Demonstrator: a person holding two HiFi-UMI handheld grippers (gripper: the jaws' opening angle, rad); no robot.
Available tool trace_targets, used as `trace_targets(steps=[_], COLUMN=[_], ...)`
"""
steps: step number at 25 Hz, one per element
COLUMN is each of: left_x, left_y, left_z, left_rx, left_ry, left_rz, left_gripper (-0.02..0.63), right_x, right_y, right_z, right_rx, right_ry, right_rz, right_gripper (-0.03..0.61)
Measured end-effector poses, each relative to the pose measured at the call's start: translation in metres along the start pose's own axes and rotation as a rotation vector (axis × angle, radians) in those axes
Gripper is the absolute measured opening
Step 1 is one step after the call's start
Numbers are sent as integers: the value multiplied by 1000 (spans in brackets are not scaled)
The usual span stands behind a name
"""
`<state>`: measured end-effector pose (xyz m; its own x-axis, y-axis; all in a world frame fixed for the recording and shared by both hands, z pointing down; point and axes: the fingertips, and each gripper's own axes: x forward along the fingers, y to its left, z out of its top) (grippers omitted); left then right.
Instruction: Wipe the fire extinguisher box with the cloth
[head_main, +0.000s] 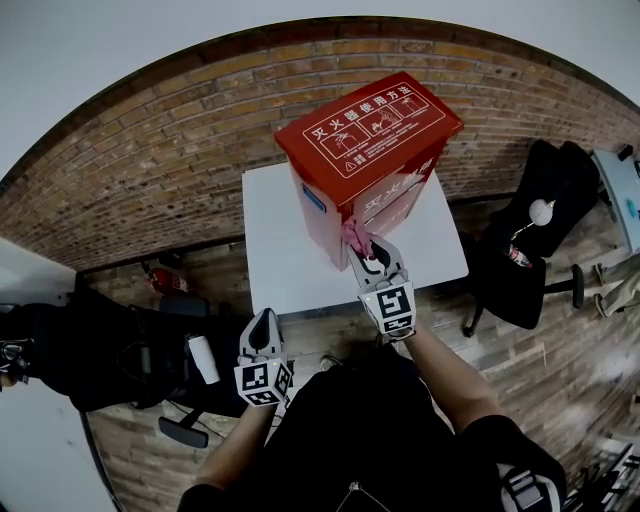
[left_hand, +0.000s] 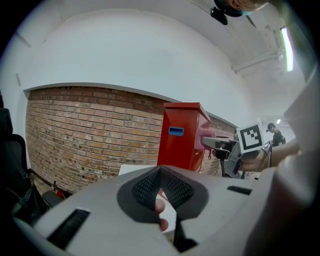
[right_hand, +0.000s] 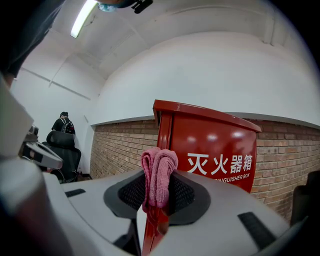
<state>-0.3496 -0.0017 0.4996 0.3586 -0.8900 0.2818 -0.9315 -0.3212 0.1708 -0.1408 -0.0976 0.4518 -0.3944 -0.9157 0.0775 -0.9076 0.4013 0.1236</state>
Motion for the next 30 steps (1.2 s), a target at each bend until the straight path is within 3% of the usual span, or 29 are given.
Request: trace_targets(steps=[8,18,30], left_x=[-2,-2,27], left_y=[0,5,-38], left_z=[1,-10,5], left_rx=[-3,-4,-37], left_ry=[9,7,-27], left_rz=[9,28,107], left_gripper=[28,28,28], right_x=[2,4,5], right_y=[5,-1,-25], right_z=[-32,-39,-44], right_rx=[-4,-33,-42], right_ry=[44,24,6], right_rz=[16,24,169], right_gripper=[110,110,110])
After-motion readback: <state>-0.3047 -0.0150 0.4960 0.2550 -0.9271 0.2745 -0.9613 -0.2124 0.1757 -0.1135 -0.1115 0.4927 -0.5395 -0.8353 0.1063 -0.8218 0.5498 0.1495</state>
